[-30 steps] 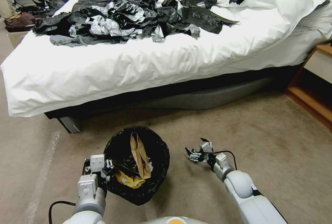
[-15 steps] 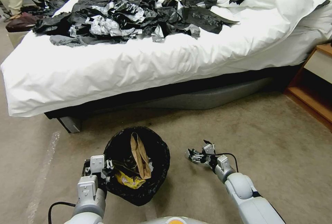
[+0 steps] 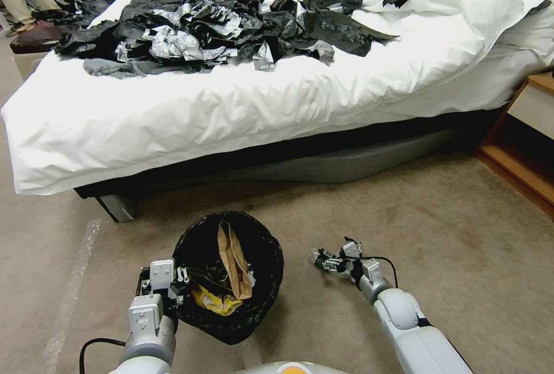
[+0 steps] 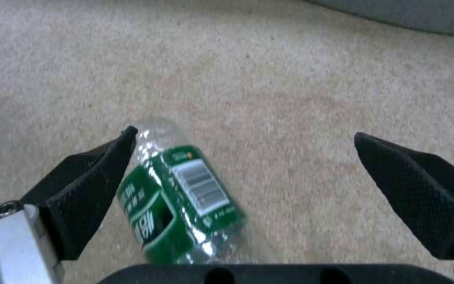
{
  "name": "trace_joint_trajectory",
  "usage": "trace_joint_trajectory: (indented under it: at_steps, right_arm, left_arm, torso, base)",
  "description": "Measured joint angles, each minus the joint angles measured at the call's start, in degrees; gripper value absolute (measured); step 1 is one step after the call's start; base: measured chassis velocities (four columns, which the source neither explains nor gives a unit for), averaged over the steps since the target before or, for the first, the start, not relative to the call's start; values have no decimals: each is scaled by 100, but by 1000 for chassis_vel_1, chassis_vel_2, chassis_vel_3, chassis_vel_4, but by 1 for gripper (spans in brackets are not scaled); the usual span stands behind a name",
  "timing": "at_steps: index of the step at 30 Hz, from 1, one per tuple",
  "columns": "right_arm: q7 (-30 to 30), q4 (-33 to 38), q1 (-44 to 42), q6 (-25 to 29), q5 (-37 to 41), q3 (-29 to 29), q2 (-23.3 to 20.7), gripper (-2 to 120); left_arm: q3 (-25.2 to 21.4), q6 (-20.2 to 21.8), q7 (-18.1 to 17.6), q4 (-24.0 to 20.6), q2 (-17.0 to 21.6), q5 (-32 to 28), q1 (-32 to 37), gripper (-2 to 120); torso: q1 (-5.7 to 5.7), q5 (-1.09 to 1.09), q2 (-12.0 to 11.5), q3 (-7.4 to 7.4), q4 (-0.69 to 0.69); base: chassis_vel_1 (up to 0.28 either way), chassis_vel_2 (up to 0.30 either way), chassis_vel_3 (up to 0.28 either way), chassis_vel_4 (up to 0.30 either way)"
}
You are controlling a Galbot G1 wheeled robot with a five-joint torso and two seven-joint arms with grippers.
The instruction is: Pick up the trash bin, then pick up the garbage from the floor and place it into the trash bin.
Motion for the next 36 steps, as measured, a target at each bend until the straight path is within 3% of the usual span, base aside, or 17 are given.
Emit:
trace_joint_trajectory:
  at_steps: [23, 36]
  right_arm:
    - [-143, -387, -171, 273, -368, -132, 3, 99]
    - [-144, -618, -17, 441, -351, -92, 15, 51]
  left_arm:
    - [20, -3, 2, 0, 7, -11, 6, 2]
    - [23, -11, 3, -43, 2, 22, 46, 2]
  torso:
    - [0, 0, 0, 0, 0]
    - [0, 0, 0, 0, 0]
  base:
    - [0, 0, 0, 0]
    - [0, 0, 0, 0]
